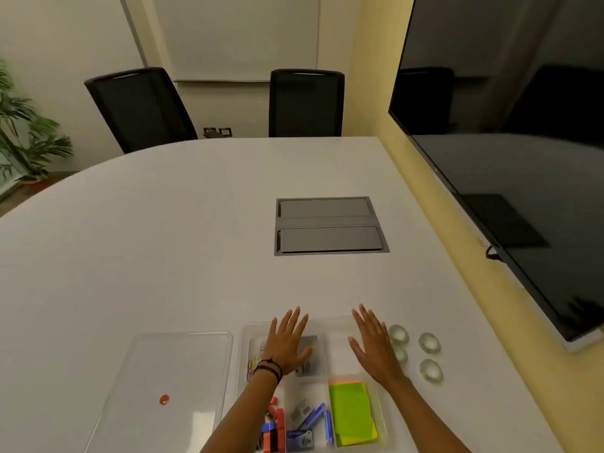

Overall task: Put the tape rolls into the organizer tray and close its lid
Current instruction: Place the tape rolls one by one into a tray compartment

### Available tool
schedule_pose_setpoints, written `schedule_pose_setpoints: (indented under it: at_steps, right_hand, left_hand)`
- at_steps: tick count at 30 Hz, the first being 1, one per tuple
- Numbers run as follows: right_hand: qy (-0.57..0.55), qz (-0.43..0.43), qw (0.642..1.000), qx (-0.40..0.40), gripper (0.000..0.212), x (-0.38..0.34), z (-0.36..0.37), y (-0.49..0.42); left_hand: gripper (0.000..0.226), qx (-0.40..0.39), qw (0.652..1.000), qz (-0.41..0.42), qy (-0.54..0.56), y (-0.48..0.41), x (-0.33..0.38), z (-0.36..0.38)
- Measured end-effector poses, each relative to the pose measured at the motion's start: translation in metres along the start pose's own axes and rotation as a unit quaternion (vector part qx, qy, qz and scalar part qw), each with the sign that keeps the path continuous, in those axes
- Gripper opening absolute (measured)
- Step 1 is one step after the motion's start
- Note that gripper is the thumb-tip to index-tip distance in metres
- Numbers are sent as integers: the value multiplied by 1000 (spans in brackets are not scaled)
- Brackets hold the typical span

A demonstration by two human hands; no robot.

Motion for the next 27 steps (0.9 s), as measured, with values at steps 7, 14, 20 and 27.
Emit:
schedule_pose_setpoints:
  at_steps: [7, 14, 20, 27]
  right_hand:
    - [-16, 66, 997, -46, 71, 25, 12, 7]
    - [-23, 87, 994, -54, 49, 30, 22, 5]
    - [-21, 97, 994, -50, 65, 39, 35, -5]
    - [3, 77, 995, -61, 67, 44, 47, -16]
  left_hand:
    - [102, -22, 1000, -2, 1, -10, -5, 12]
    - [118, -34, 999, 18, -5, -16, 3, 23]
    - [119, -50, 998, 30, -24, -29, 8, 28]
    - [106, -85, 995, -24, -38, -35, 5, 32]
Point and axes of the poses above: each hand's wrist, its own y-axis away from the middle knuckle, its own z-axis out of the palm, x = y × z, the point moved 7 cm from there along -y, towards the middle knuckle, and after that the axes turned 1 degree about x, right-handed, at the moved point
